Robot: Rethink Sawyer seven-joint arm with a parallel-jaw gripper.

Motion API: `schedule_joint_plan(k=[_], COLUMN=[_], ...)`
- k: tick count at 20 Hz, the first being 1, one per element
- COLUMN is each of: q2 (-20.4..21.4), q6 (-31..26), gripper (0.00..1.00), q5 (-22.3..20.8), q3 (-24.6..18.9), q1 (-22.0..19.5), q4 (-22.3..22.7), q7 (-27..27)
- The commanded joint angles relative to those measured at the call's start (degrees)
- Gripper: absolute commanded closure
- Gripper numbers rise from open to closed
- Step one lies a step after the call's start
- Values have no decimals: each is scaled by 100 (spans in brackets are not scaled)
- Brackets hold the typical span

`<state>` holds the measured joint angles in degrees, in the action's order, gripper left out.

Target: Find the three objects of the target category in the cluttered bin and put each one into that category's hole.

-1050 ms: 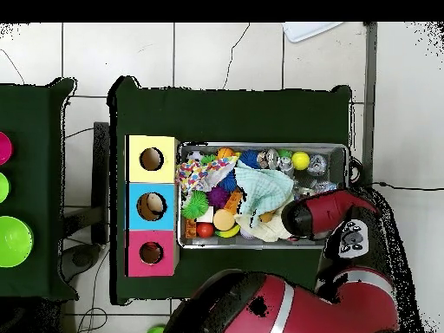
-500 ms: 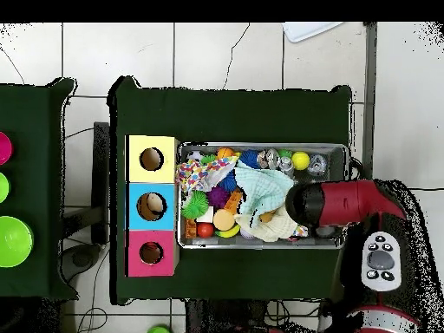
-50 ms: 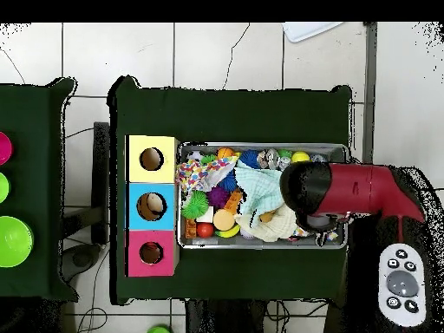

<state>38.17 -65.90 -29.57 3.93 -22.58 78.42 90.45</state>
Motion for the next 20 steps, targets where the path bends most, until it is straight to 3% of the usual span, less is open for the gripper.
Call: schedule_joint_plan(k=[1, 15, 20], q2=[141, 361, 380], q6=[-1022, -1481, -1448], gripper=[100, 100, 100], q5=[831, 1878, 2108], q3=[-998, -1234, -1235], q1=[-140, 206, 148], q4=[652, 1028, 1179], q7=[-1035, -19, -72])
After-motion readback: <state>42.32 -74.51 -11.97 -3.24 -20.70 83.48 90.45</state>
